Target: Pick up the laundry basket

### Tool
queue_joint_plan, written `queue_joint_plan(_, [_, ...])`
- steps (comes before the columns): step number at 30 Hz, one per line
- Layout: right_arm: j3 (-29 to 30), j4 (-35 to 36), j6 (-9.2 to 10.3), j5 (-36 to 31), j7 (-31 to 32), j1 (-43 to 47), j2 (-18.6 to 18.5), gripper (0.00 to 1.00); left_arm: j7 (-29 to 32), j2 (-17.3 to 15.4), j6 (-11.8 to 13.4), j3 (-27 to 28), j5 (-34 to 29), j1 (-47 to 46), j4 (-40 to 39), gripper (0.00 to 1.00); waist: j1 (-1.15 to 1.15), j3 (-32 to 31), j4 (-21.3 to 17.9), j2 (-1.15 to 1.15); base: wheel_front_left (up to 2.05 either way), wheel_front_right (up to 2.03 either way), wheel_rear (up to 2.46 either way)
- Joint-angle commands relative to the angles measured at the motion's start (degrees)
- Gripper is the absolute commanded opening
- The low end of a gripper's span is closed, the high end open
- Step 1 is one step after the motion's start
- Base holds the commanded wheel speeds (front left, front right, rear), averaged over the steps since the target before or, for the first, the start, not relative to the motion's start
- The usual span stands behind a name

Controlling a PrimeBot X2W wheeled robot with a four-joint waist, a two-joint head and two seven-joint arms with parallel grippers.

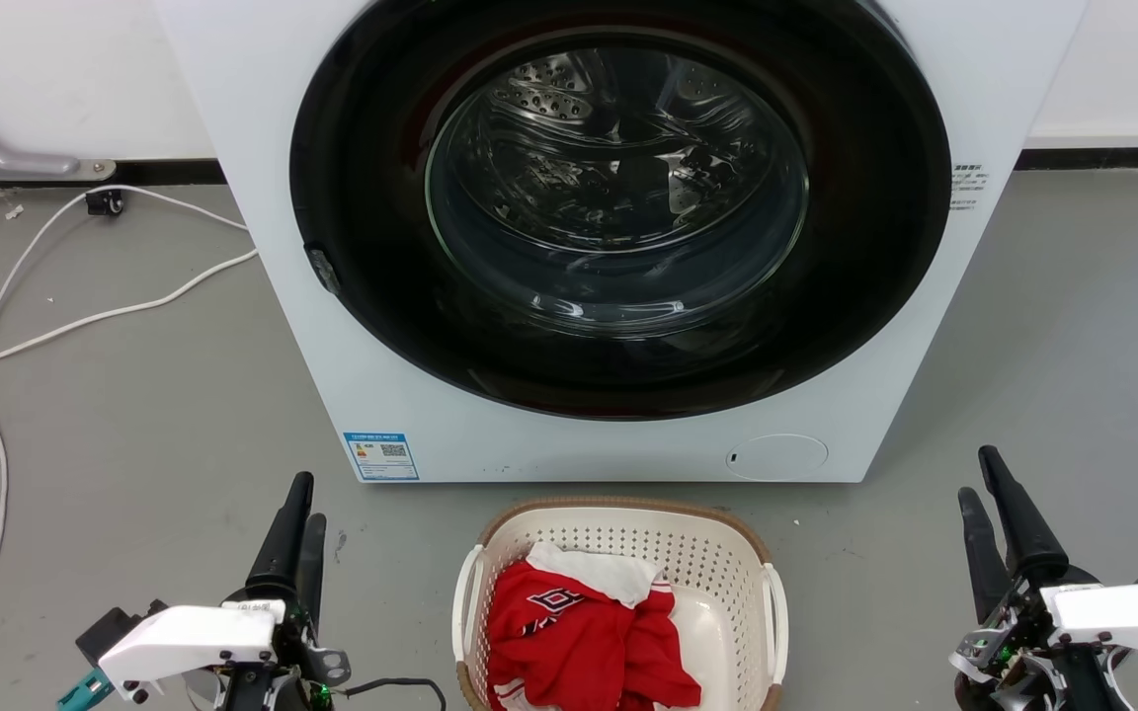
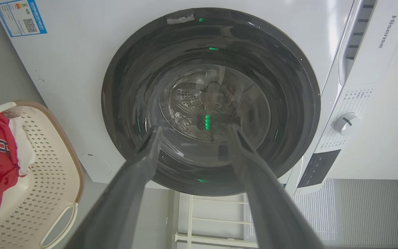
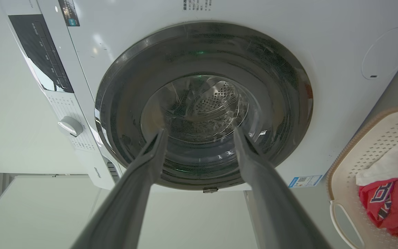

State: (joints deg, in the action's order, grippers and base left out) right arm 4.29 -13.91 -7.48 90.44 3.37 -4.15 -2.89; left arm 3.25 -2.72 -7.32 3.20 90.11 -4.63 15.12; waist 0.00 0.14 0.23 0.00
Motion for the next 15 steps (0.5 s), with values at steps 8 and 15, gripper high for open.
queue_joint_plan(8, [-0.2,1.9,0.0,-12.0,-2.5,-1.4,-1.2,1.0,-2.4,-0.2,-0.1,-0.9,-10.3,-2.3,-2.7,1.0,0.0,0.0,0.2,0.0,0.0,0.0,0.0])
queue_joint_plan(15, [-0.2,3.5,0.0,-25.7,-4.2,-1.5,-0.6,1.0,-4.1,-0.2,-0.1,-1.8,-21.5,-2.7,-4.0,1.0,0.0,0.0,0.3,0.0,0.0,0.0,0.0])
